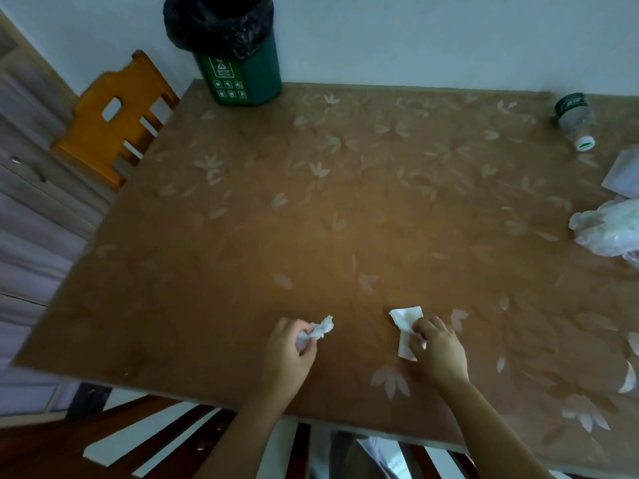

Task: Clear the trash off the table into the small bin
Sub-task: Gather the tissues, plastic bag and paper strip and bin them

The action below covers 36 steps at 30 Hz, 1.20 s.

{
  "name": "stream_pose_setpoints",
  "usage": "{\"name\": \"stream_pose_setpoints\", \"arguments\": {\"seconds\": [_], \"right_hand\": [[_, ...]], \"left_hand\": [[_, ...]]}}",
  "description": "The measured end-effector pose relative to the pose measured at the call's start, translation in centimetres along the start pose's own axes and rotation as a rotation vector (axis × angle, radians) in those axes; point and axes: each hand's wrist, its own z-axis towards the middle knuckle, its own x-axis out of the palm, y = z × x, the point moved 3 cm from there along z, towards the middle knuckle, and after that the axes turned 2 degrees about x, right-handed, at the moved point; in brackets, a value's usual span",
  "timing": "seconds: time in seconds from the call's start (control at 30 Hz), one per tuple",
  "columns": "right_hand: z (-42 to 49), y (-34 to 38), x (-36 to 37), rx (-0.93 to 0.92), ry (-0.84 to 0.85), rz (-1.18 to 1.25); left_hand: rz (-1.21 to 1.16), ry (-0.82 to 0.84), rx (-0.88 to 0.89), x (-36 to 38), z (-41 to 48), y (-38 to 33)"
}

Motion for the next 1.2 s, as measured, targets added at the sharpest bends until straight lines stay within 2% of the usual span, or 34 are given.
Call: {"name": "stream_pose_setpoints", "arguments": {"seconds": [0.13, 0.3, 0.47, 0.63, 0.93, 1.03, 1.2], "right_hand": [[-0.4, 0.6, 0.4, -0.042, 0.061, -0.003], [-1.0, 3.9, 1.2, -0.191, 0.153, -0.024], [-2.2, 11.2, 1.2, -0.399, 0.15, -0.024], [-5.7, 20.8, 2.2, -0.62, 0.162, -0.026], [-18.1, 35.6, 7.4, -1.057, 0.2, -0.041], [-22.3, 39.0, 10.6, -1.135, 0.262, -0.079], [-28.7, 44.1, 15.5, -1.284, 0.308, -0.064]], "left_hand": [[-0.022, -0.088, -0.017, -2.7, -2.0, -0.3], [-0.004, -0.195, -0.044, -5.8, -4.7, 0.3], [-0.068, -0.349, -0.127, -10.6, -7.7, 1.5], [-0.059, -0.526, -0.137, -16.8, -11.3, 3.1], [-0.099, -0.839, -0.412, -26.9, -23.6, 10.9], [-0.109, -0.901, -0.528, -29.2, -28.3, 14.8], [-0.104, -0.995, -0.619, -32.0, -34.6, 19.8]]}}
